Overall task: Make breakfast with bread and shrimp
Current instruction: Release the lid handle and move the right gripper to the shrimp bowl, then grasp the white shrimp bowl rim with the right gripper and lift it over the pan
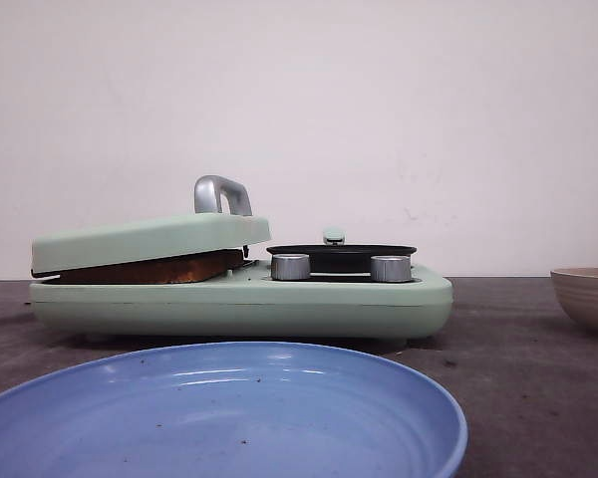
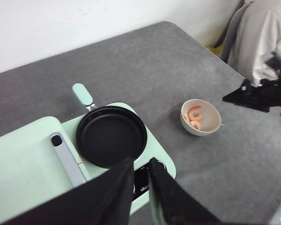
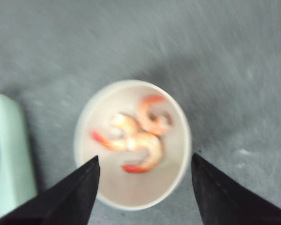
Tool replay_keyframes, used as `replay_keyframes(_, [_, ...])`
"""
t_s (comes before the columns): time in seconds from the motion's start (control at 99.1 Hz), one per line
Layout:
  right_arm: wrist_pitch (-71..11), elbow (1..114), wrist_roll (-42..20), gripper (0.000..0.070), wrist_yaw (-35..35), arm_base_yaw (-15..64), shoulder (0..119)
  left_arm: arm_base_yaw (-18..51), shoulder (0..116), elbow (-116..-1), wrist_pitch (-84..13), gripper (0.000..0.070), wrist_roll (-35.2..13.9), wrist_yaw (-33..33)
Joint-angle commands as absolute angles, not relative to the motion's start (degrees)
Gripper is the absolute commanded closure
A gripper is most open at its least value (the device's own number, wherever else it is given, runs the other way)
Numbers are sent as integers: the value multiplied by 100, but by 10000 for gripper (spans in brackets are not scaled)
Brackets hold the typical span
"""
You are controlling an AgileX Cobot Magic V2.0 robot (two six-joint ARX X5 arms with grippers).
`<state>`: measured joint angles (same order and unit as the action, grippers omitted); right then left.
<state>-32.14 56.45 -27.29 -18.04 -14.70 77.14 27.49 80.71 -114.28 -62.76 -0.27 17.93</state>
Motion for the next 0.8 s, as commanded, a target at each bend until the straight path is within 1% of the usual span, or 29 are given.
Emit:
replay_keyframes(0.0, [-3173, 5741, -2655, 324, -2001, -1546, 8007, 2832, 8123, -11566, -6217, 700, 89, 1798])
replay_keyframes(0.161, [-3109, 5741, -2655, 326, -2014, -1653, 8576, 2987, 8117, -11566, -6222, 700, 106, 1800])
replay_keyframes(0.242, [-3009, 5741, -2655, 339, -2021, -1699, 8825, 3039, 8088, -11566, -6222, 700, 108, 1800])
replay_keyframes(0.353, [-2781, 5741, -2705, 398, -2141, -1758, 9094, 3074, 8055, -11566, -6239, 700, 108, 1800])
replay_keyframes(0.464, [-2541, 5741, -2899, 484, -2163, -1824, 9284, 3083, 8036, -11566, -6298, 700, 113, 1798])
replay_keyframes(0.605, [-2346, 5743, -3004, 572, -2163, -1863, 9472, 3083, 8016, -11566, -6357, 700, 110, 1798])
replay_keyframes(0.787, [-2246, 5743, -3009, 580, -2272, -1863, 9749, 3083, 8007, -11566, -6355, 700, 110, 1800])
